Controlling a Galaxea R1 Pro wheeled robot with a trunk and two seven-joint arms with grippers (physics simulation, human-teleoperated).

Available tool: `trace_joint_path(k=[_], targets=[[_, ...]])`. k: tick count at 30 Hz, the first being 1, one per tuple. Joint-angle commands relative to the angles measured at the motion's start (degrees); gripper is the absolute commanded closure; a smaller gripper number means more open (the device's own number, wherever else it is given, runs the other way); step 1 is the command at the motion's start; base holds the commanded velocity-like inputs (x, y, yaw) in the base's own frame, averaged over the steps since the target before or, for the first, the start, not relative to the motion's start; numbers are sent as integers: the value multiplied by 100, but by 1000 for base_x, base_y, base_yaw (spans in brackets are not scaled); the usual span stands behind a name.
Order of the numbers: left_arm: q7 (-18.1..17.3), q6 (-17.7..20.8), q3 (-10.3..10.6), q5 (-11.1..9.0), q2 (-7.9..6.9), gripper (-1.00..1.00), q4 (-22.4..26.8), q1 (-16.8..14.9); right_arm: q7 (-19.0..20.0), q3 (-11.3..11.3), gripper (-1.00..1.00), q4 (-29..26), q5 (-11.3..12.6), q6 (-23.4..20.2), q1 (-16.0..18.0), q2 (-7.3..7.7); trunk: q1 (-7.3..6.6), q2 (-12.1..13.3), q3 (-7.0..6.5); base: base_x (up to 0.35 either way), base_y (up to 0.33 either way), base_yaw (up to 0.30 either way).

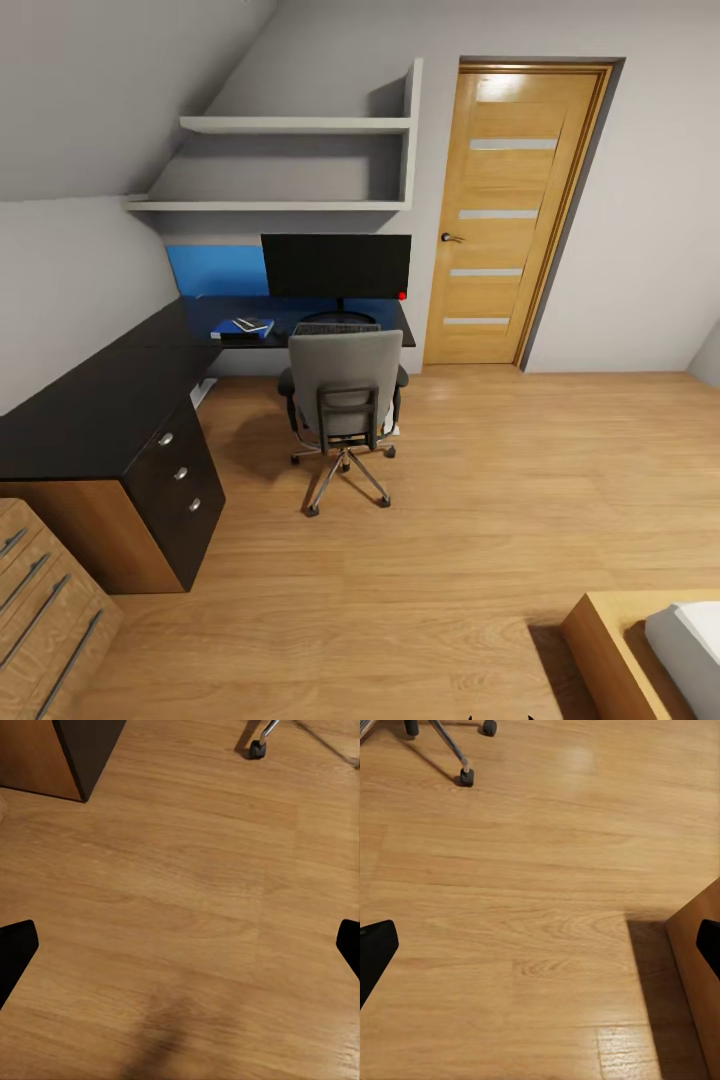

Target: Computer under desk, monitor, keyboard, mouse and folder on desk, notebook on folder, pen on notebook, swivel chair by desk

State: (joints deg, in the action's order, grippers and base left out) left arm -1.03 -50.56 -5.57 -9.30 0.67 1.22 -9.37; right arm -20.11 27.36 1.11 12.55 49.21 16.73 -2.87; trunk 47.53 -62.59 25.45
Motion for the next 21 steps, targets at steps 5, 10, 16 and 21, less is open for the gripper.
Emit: trace_joint_path(k=[5,10,16,21], targets=[[-11,-15,-47,16,-1,-100,0,-3,-19,50,-100,12,37,19,6,-3,0,-4,6,0,0,0],[-11,-15,-43,16,1,-100,-1,-3,-19,50,-100,12,37,19,6,-3,0,-4,6,0,0,0],[-11,-15,-43,16,-1,-100,0,-3,-19,50,-100,12,37,19,6,-3,0,-4,6,0,0,0],[-11,-15,-43,16,0,-100,-1,-3,-19,50,-100,12,37,19,6,-3,0,-4,6,0,0,0]])
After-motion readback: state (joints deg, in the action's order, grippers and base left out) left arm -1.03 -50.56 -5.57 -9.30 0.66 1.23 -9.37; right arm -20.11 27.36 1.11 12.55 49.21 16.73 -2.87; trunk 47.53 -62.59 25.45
